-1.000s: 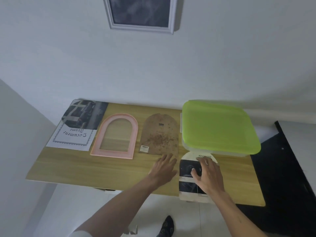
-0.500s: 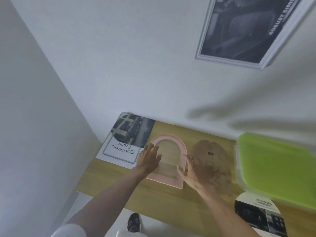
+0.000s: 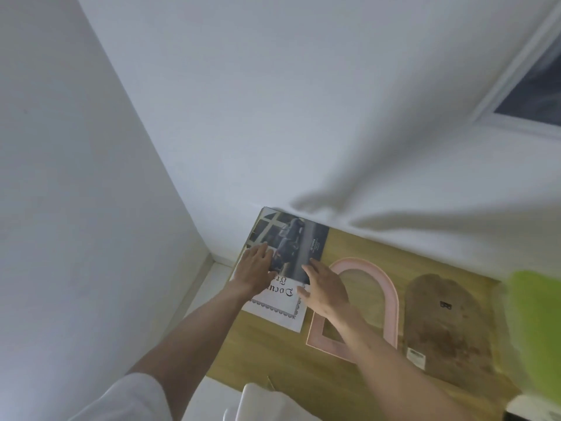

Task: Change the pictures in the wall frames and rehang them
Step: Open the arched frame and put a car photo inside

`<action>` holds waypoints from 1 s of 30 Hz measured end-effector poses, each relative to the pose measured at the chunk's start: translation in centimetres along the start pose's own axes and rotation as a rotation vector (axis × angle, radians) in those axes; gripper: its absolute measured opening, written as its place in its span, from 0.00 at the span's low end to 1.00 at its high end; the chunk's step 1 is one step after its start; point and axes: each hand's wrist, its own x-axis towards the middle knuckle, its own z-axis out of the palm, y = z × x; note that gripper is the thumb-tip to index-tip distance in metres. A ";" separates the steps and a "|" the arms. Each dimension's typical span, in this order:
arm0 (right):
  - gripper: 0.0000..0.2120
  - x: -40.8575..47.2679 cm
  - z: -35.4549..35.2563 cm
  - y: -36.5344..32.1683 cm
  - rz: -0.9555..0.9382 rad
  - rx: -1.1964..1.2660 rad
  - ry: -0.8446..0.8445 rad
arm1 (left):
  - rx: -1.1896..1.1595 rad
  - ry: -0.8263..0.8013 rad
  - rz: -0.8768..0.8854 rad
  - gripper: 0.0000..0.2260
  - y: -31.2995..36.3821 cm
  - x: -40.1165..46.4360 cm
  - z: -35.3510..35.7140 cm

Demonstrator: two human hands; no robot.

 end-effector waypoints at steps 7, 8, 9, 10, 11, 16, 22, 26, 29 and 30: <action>0.34 4.9 0.9 -1.4 -0.025 -0.032 -0.068 | -0.009 -0.081 0.118 0.32 -2.3 2.1 1.6; 0.34 5.3 1.0 -1.4 -0.019 -0.031 -0.078 | -0.018 -0.077 0.127 0.32 -2.5 2.2 1.8; 0.34 5.6 1.1 -1.4 -0.010 -0.026 -0.085 | -0.021 -0.073 0.142 0.32 -2.8 2.3 1.9; 0.34 5.7 1.3 -1.4 -0.001 -0.022 -0.093 | -0.017 -0.061 0.159 0.31 -3.1 2.3 2.1; 0.33 5.8 1.4 -1.3 0.002 -0.020 -0.098 | 0.001 -0.035 0.187 0.29 -3.4 2.3 2.2; 0.27 6.0 1.9 -0.6 -0.043 -0.010 -0.067 | 0.177 0.092 0.352 0.20 -4.4 2.9 3.3; 0.30 5.8 2.1 0.0 -0.058 0.024 -0.089 | 0.082 0.066 0.349 0.30 -4.9 2.6 2.6; 0.22 5.4 2.6 -0.3 -0.081 0.006 -0.051 | 0.098 0.074 0.336 0.29 -4.3 2.2 2.4; 0.08 4.7 3.1 0.0 -0.159 0.009 0.094 | 0.115 0.090 0.349 0.28 -4.4 2.0 2.7; 0.04 4.4 3.0 0.2 -0.175 0.000 0.135 | 0.127 0.105 0.366 0.27 -4.4 1.9 2.7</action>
